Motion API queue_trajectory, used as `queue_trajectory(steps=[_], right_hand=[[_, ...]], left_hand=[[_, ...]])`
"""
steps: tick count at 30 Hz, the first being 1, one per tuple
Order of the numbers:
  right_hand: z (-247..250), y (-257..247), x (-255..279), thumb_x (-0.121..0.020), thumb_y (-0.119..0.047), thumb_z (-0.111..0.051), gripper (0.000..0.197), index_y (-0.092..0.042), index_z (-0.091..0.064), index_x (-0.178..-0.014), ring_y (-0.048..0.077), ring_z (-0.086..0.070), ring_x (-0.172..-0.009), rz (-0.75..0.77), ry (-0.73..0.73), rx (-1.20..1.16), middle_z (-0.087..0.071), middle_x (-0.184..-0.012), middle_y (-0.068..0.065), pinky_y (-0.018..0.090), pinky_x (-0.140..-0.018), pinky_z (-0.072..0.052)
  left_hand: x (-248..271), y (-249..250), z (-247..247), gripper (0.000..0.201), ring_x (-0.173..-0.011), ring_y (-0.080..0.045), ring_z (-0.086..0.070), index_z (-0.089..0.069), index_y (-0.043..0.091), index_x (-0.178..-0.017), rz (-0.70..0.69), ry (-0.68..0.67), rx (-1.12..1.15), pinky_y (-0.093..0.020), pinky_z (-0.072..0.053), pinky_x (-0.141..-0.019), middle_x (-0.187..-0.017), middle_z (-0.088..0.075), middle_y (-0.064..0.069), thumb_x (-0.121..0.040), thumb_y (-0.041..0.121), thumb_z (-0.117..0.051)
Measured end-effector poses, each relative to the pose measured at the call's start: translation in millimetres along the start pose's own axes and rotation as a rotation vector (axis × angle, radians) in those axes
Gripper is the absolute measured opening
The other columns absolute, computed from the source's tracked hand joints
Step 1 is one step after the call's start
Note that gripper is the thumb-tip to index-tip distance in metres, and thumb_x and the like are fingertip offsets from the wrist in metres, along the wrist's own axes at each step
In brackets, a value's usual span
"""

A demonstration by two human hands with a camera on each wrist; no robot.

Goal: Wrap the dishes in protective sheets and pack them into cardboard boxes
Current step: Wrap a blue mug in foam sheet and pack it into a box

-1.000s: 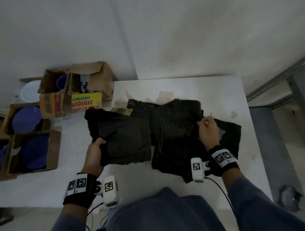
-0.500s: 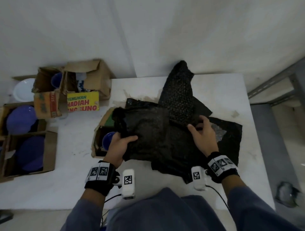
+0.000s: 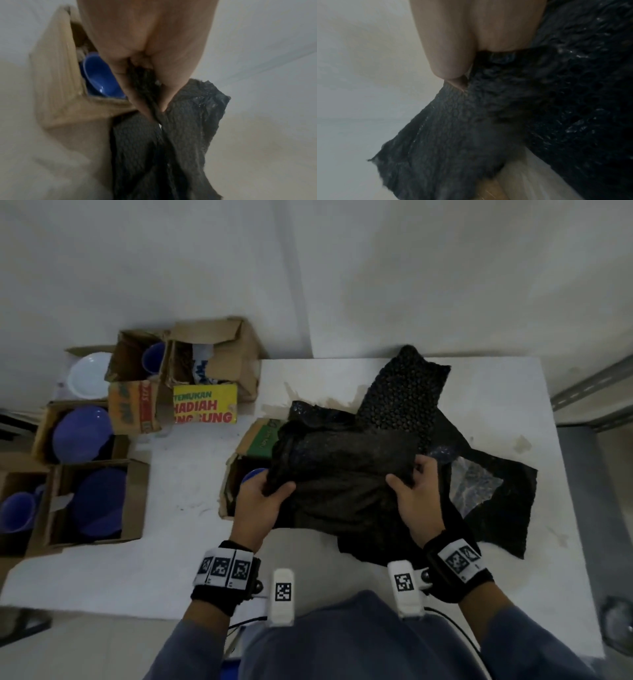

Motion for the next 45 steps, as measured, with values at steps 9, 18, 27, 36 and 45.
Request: queue_trajectory(steps=[9, 18, 27, 36, 45], right_hand=[[-62.6, -19.4, 28.4, -0.097, -0.005, -0.058, 0.034, -0.018, -0.036, -0.118, -0.005, -0.061, -0.095, 0.276, -0.065, 0.203, -0.056, -0.106, -0.008, 0.019, -0.081, -0.054], [-139.7, -23.9, 55.2, -0.099, -0.005, -0.055, 0.015, -0.016, -0.049, -0.091, 0.014, -0.046, -0.058, 0.476, -0.062, 0.385, -0.051, -0.073, -0.002, 0.023, -0.054, -0.035], [-141.8, -3.1, 51.2, -0.096, -0.01, -0.062, 0.017, -0.018, -0.049, -0.088, 0.014, -0.055, -0.071, 0.415, 0.099, 0.425, -0.056, -0.08, -0.001, 0.03, -0.065, -0.044], [-150.0, 7.2, 54.4, -0.095, -0.007, -0.06, 0.025, -0.013, -0.04, -0.082, 0.014, -0.039, -0.056, 0.39, 0.172, 0.473, -0.043, -0.067, -0.001, 0.027, -0.053, -0.033], [-158.4, 5.7, 52.1, -0.098, -0.004, -0.054, 0.027, -0.008, -0.035, -0.079, 0.013, -0.031, -0.053, 0.362, 0.123, 0.483, -0.04, -0.065, 0.008, 0.023, -0.049, -0.025]], left_hand=[[4.6, -28.2, 88.8, 0.025, -0.076, -0.018, -0.059, -0.065, 0.006, -0.074, -0.066, 0.147, -0.011, -0.034, -0.048, -0.072, -0.078, -0.066, -0.021, -0.095, 0.019, -0.065], [-8.3, -60.0, 167.8, 0.03, -0.079, -0.025, -0.065, -0.07, 0.018, -0.074, -0.103, 0.284, -0.217, -0.049, -0.054, -0.079, -0.074, -0.069, 0.0, -0.095, 0.036, -0.059], [-30.0, -60.2, 185.3, 0.03, -0.078, -0.021, -0.069, -0.069, 0.034, -0.095, -0.155, 0.15, -0.092, -0.048, -0.058, -0.084, -0.074, -0.071, 0.0, -0.087, 0.005, -0.072], [-47.0, -37.8, 181.1, 0.027, -0.07, -0.012, -0.058, -0.049, 0.021, -0.084, -0.289, 0.084, -0.228, -0.02, -0.047, -0.069, -0.076, -0.059, -0.003, -0.086, 0.003, -0.069], [-30.2, 15.6, 130.3, 0.029, -0.1, -0.009, -0.054, -0.059, 0.028, -0.108, -0.757, -0.183, -0.748, -0.024, -0.047, -0.083, -0.11, -0.052, 0.01, -0.085, 0.011, -0.065]])
Point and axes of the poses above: each hand's wrist, its own x-axis away from the middle knuckle, its own z-axis out of the back of the hand, y = z × x, the point moved 6 cm from there along -x, towards the middle knuckle
